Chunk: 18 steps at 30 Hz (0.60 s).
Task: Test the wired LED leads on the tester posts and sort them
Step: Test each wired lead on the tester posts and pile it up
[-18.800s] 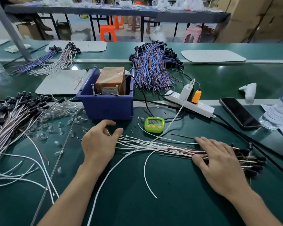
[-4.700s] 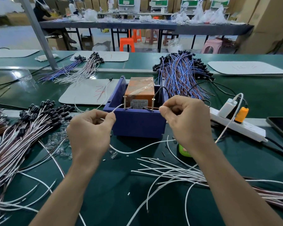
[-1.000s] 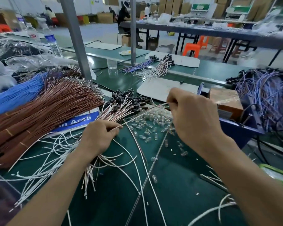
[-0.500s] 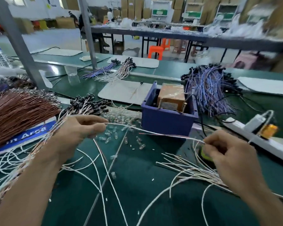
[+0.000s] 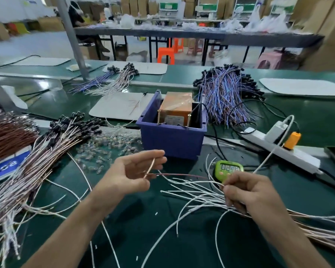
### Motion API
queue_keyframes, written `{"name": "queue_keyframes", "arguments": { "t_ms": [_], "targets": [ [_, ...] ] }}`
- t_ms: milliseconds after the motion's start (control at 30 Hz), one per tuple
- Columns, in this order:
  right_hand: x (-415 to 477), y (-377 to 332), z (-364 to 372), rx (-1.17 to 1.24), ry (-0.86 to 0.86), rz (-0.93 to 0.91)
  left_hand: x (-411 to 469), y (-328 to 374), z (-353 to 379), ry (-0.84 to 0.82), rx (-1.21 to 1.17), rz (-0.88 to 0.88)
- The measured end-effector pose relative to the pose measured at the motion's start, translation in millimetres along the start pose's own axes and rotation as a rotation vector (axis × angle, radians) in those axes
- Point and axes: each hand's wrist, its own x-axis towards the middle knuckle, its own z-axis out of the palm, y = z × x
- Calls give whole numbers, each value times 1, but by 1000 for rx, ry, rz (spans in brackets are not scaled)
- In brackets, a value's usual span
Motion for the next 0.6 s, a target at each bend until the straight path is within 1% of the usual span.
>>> {"name": "queue_keyframes", "arguments": {
  "t_ms": [33, 167, 233, 400, 533, 600],
  "targets": [
    [0, 1, 1, 13, 1, 3, 0, -1, 5, 14, 47, 7],
    [2, 1, 0, 14, 27, 6, 3, -7, 22, 221, 145, 15],
    [2, 0, 0, -21, 45, -4, 4, -9, 25, 288, 199, 8],
    [1, 1, 1, -217, 115, -94, 5, -6, 28, 377, 90, -27],
    [-3, -2, 3, -350, 133, -123, 6, -8, 27, 429, 113, -5],
    [-6, -5, 4, -498, 177, -165, 5, -10, 26, 435, 125, -2]
  ]
}}
